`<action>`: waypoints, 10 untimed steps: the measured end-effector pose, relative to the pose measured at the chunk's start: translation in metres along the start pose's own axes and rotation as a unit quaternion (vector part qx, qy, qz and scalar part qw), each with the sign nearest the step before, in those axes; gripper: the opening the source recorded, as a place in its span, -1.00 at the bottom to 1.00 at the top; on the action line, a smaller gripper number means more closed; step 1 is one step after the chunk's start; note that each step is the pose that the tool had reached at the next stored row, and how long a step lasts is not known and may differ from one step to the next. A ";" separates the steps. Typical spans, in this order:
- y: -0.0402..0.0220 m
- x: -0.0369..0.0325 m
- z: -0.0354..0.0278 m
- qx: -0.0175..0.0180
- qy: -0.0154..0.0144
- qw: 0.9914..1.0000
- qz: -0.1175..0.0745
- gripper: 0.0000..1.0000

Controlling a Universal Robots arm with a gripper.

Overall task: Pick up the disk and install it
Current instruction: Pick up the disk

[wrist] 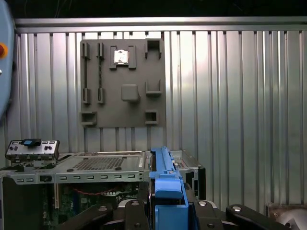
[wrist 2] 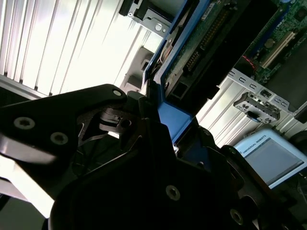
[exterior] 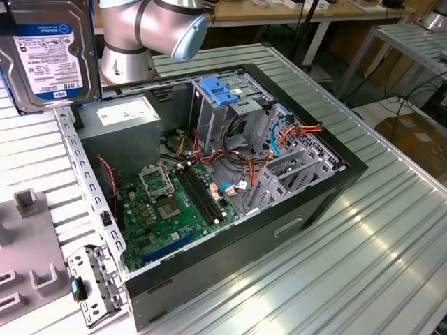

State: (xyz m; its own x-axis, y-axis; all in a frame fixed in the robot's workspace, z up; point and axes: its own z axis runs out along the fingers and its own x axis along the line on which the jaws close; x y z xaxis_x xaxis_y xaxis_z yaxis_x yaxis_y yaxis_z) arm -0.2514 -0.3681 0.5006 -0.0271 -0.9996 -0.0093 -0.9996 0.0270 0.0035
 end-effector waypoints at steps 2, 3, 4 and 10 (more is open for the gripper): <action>-0.0062 -0.0002 0.0000 0.000 0.000 1.000 0.000 -0.25; -0.0081 -0.0002 0.0000 0.000 0.000 1.000 0.000 -0.25; -0.0102 -0.0003 0.0000 0.000 0.000 1.000 0.000 -0.25; -0.0166 0.0029 -0.0001 0.000 0.000 1.000 0.000 -0.25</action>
State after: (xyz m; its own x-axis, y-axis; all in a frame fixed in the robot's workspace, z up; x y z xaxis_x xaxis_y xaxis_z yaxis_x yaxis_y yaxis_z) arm -0.2349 -0.3715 0.5006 -0.0279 -0.9996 -0.0093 -0.9996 0.0278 0.0035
